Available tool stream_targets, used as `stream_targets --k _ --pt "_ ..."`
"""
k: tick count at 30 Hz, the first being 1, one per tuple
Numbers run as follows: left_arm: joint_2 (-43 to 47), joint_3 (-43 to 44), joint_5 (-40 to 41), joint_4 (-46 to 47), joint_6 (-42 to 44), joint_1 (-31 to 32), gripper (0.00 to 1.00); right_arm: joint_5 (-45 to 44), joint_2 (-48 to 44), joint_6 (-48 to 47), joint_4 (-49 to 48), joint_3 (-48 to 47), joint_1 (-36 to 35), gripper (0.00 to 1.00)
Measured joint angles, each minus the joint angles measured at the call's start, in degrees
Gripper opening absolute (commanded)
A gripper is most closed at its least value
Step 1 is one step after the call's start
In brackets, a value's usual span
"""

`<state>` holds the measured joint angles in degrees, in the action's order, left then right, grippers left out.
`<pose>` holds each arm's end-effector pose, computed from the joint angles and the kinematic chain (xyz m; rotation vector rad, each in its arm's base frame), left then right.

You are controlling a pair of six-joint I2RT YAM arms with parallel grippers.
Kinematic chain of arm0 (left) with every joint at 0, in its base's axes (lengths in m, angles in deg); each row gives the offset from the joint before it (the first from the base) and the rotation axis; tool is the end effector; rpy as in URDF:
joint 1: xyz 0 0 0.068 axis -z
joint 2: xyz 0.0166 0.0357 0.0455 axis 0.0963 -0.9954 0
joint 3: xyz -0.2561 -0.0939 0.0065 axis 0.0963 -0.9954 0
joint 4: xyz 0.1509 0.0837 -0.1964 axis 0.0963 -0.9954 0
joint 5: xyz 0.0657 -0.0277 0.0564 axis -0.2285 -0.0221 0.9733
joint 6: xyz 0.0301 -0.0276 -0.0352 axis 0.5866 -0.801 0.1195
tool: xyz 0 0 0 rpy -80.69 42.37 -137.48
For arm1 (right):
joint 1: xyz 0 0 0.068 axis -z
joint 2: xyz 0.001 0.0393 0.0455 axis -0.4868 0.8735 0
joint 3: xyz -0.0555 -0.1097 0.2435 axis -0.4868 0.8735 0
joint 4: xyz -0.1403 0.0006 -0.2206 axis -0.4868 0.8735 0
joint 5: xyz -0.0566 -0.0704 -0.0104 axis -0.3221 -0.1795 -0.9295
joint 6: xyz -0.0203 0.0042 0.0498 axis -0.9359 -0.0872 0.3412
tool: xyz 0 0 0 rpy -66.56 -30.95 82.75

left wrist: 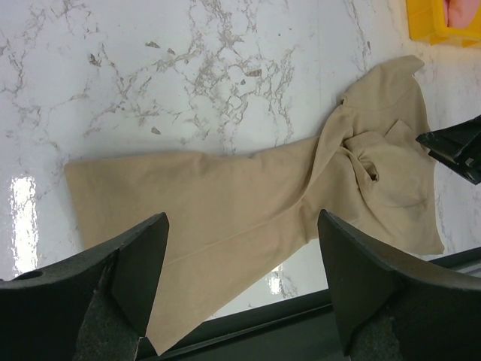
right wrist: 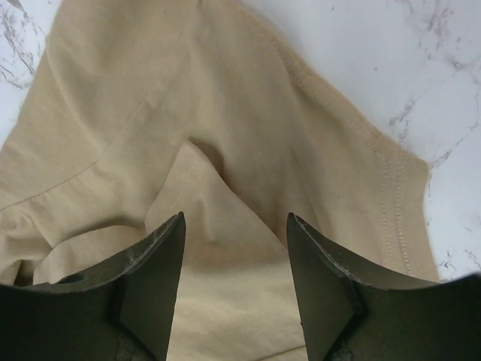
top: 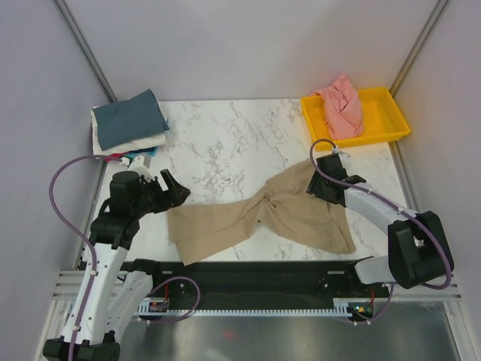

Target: Fold and stack the t-shirts

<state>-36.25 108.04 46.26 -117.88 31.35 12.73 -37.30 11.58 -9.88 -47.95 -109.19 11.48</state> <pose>0.1363 -0.0249 0.3048 -0.2536 2.1708 -0.5782 0.2548 0.0714 0.1906 0.5487 2.4410 0.0677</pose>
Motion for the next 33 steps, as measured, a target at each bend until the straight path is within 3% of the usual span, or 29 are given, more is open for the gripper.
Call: stream_targets --k 15,16,17,18,19,22,23,30,33 --pt "0.7 0.0 -0.22 0.44 0.07 0.0 0.87 1.57 -0.85 0.17 -1.31 3.56 0.33 0.64" --pt "0.68 0.0 -0.2 0.44 0.07 0.0 0.87 2.14 -1.14 0.17 -1.38 3.63 0.39 0.62" --pt "0.68 0.0 -0.22 0.44 0.07 0.0 0.87 2.67 -1.46 0.22 -1.6 3.87 0.42 0.46" --pt "0.68 0.0 -0.22 0.44 0.07 0.0 0.87 3.48 -2.12 0.44 -1.81 4.37 0.42 0.46" --pt "0.7 0.0 -0.2 0.44 0.07 0.0 0.87 3.87 -2.43 0.61 -2.1 4.72 0.42 0.34" --pt "0.85 0.0 -0.2 0.46 0.07 0.0 0.87 5.27 -3.61 0.74 -2.47 6.03 0.48 0.14" --pt "0.85 0.0 -0.2 0.46 0.07 0.0 0.87 5.62 -3.93 0.81 -2.54 6.36 0.5 0.0" --pt "1.07 0.0 0.68 0.44 0.07 0.0 0.81 7.45 -7.93 0.79 -2.25 6.88 0.57 0.0" --pt "1.01 0.0 1.77 0.42 0.04 0.0 0.77 7.23 -9.88 -0.61 1.11 2.08 1.97 0.0"
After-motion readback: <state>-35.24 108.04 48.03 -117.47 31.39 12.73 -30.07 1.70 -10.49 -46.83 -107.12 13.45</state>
